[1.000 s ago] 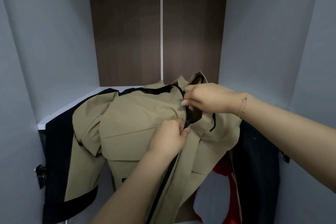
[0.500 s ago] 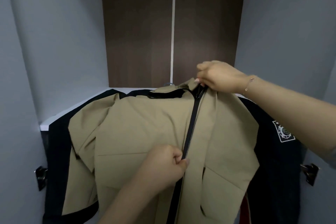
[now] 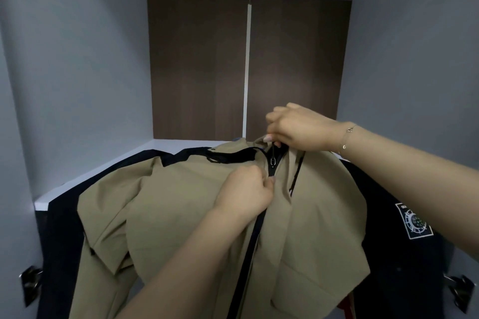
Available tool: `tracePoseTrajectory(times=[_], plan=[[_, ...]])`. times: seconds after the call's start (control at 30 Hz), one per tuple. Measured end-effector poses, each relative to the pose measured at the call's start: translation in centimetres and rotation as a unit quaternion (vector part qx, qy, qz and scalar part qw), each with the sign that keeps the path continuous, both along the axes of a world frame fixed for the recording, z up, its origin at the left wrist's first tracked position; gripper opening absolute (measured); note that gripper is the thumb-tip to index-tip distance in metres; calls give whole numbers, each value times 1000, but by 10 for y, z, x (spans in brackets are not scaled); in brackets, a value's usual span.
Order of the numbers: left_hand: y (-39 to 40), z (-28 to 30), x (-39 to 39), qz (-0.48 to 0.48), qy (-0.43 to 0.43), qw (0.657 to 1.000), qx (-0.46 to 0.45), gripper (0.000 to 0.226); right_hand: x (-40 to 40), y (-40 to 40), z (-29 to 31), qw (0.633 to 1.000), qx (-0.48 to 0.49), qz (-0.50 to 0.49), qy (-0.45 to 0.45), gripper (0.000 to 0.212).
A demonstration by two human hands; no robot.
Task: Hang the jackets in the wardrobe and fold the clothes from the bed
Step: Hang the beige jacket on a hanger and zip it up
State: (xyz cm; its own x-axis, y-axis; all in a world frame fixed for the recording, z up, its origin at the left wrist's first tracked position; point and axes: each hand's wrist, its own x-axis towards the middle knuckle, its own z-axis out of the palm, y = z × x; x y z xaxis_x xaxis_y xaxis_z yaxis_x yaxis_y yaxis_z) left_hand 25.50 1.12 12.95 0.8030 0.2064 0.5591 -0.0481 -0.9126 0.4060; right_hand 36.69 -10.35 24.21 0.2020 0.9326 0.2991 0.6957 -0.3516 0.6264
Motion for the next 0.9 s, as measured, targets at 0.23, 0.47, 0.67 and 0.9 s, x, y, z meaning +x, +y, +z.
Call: tracePoseTrajectory(times=[0.23, 0.47, 0.67, 0.9], plan=[[8, -19, -13, -7, 6, 999, 32, 44, 27, 41, 3, 998, -44, 15, 33, 30], [16, -14, -17, -23, 49, 998, 25, 41, 52, 62, 7, 999, -18, -4, 49, 37], [18, 5, -19, -84, 86, 990, -73, 36, 68, 44, 22, 996, 74, -9, 47, 29], [20, 42, 9, -60, 185, 972, -131, 38, 71, 41, 22, 964, 167, 6, 205, 38]])
